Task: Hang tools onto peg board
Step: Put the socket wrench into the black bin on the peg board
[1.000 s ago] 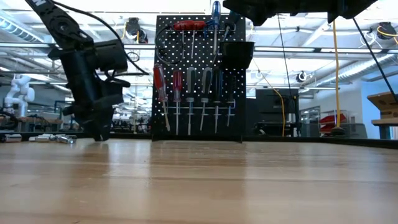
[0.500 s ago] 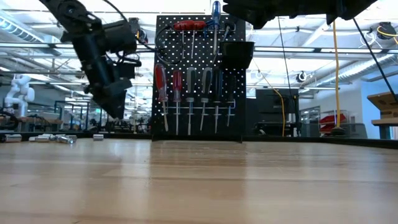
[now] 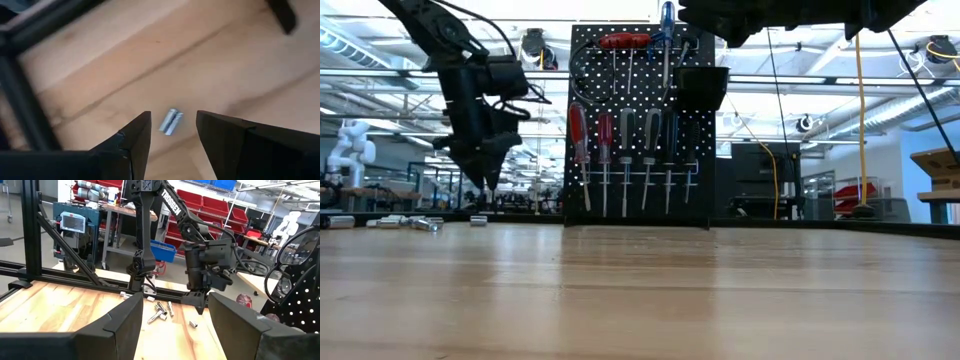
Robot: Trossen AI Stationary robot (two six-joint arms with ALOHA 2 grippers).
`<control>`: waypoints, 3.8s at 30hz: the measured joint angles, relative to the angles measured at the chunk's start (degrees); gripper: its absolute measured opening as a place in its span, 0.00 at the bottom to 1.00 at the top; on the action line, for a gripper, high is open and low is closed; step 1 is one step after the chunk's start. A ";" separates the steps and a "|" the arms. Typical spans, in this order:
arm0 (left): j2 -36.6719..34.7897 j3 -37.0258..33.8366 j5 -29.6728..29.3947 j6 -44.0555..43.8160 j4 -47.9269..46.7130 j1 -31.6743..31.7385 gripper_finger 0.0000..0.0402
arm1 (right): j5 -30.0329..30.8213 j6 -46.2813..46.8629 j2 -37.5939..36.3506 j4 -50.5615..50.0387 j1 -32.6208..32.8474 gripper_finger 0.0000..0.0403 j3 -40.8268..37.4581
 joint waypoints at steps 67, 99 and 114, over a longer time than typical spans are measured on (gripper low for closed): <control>-3.10 -0.17 49.59 7.20 19.73 -23.97 0.17 | -18.08 -9.71 9.28 4.36 2.92 0.54 -0.02; 4.46 -0.11 38.71 -1.77 41.35 -45.47 0.17 | -17.29 -12.95 31.91 -18.40 6.63 0.50 26.95; 4.52 -0.13 39.69 -1.79 44.29 -45.20 0.17 | -11.94 -15.25 31.56 -19.17 7.00 0.17 27.01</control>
